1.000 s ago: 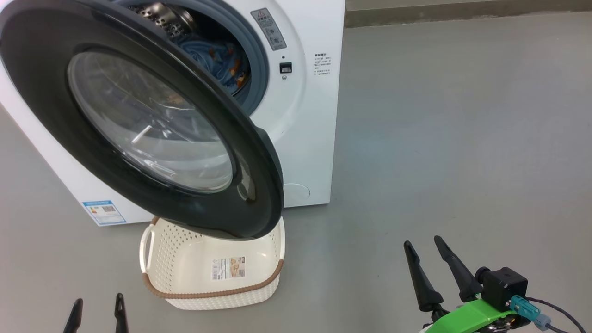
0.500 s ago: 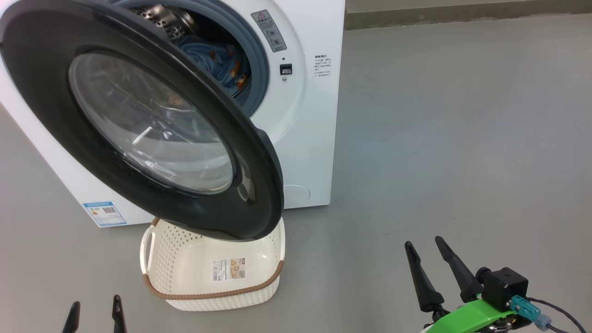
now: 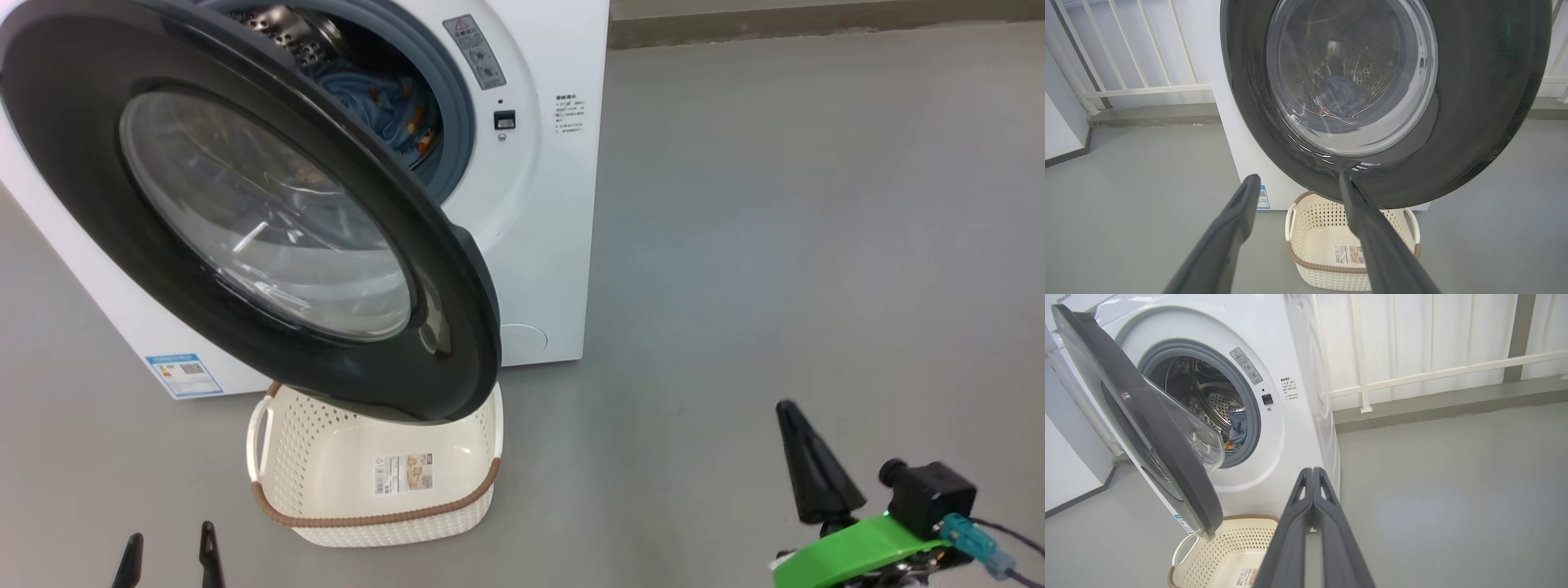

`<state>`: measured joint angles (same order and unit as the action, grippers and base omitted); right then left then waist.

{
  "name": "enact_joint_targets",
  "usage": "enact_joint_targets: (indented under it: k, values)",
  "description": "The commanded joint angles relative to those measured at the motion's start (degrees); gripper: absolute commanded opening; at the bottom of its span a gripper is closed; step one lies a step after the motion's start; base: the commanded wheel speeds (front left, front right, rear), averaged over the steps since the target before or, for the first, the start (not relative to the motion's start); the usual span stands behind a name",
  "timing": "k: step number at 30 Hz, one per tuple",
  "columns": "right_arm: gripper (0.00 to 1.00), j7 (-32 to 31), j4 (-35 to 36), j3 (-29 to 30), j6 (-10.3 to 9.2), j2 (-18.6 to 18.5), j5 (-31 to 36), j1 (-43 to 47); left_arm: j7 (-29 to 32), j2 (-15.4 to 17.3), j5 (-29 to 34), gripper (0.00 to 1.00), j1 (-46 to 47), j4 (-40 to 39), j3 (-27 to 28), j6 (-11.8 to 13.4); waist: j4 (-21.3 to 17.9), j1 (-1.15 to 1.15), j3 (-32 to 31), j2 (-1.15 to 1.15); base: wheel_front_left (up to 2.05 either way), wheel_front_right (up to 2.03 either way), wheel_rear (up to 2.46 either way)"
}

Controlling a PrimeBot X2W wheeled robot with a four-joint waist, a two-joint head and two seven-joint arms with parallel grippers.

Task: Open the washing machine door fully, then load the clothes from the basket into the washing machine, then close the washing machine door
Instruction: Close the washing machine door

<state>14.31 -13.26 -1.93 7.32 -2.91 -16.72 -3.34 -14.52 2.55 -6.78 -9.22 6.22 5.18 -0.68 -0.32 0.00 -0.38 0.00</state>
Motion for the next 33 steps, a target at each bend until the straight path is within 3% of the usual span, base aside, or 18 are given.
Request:
enact_joint_targets:
  k: [1, 2, 8, 17, 24, 33]
  values:
    - [0.00, 0.69, 6.00, -1.77, 0.17, 0.03, -0.26, -1.48, -0.48, 0.33, -0.84, 1.00, 0.78, -1.56, 1.49, 0.78, 0.05, 0.00, 0.22, 0.00, 0.00, 0.00, 0.00]
    - [0.00, 0.69, 6.00, -1.77, 0.17, 0.03, -0.26, -1.48, -0.48, 0.33, -0.84, 1.00, 0.78, -1.56, 1.49, 0.78, 0.05, 0.00, 0.22, 0.00, 0.00, 0.00, 0.00]
    - [0.00, 0.69, 21.27, -6.69, 0.17, -0.49, -0.89, -2.90, -0.48, 0.33, -1.58, 1.00, 1.09, -1.89, 1.23, 0.94, 0.34, 0.00, 0.84, 0.00, 0.00, 0.00, 0.00]
    - [0.00, 0.69, 34.50, -19.14, 0.17, -6.87, -1.41, -8.02, -0.48, 0.33, -2.57, 1.00, 2.54, -2.05, -0.60, 0.73, 3.57, 0.00, 1.85, 0.00, 0.00, 0.00, 0.00]
    - [0.00, 0.69, 31.27, -30.63, 0.17, -11.84, -3.23, -13.70, -0.48, 0.33, -3.57, 1.00, 3.57, -2.26, -3.14, 0.65, 8.29, 0.00, 3.23, 0.00, 0.00, 0.00, 0.00]
    - [0.00, 0.69, 17.28, -44.15, 0.17, -16.61, -8.44, -21.71, -0.48, 0.32, -5.61, 1.00, 6.62, -3.02, -8.25, 0.95, 15.73, 0.00, 7.37, 0.00, 0.00, 0.00, 0.00]
